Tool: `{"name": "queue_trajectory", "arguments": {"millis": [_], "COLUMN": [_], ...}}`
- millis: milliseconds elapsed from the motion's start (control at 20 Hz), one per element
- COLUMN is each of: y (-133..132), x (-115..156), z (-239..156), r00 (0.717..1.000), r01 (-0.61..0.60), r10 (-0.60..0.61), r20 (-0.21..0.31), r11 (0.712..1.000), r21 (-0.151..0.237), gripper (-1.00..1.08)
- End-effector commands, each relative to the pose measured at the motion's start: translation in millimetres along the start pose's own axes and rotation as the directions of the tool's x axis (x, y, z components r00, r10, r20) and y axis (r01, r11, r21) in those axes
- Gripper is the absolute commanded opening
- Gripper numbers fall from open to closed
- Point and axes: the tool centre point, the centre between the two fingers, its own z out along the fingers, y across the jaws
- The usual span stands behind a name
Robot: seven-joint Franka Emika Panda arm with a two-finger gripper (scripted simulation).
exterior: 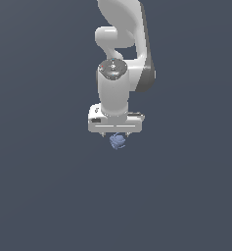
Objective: Pick up the object and move it to a goal position.
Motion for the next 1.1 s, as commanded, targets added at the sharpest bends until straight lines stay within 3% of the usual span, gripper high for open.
{"name": "queue_trajectory", "arguments": {"millis": [0,650,1050], "y": [0.0,8.2,6.4], "x": [0.0,2.2,-3.8], "z": [0.0,-2.2,9.4], "r00": [1.000,1.000,0.998], "r01": [0.000,-0.006,0.066], "r10": [0.000,0.006,-0.066], "r20": [0.000,-0.020,-0.017], "r11": [1.000,1.000,0.998], "r21": [0.000,-0.022,-0.024], "gripper": [1.00,1.00,1.00]}}
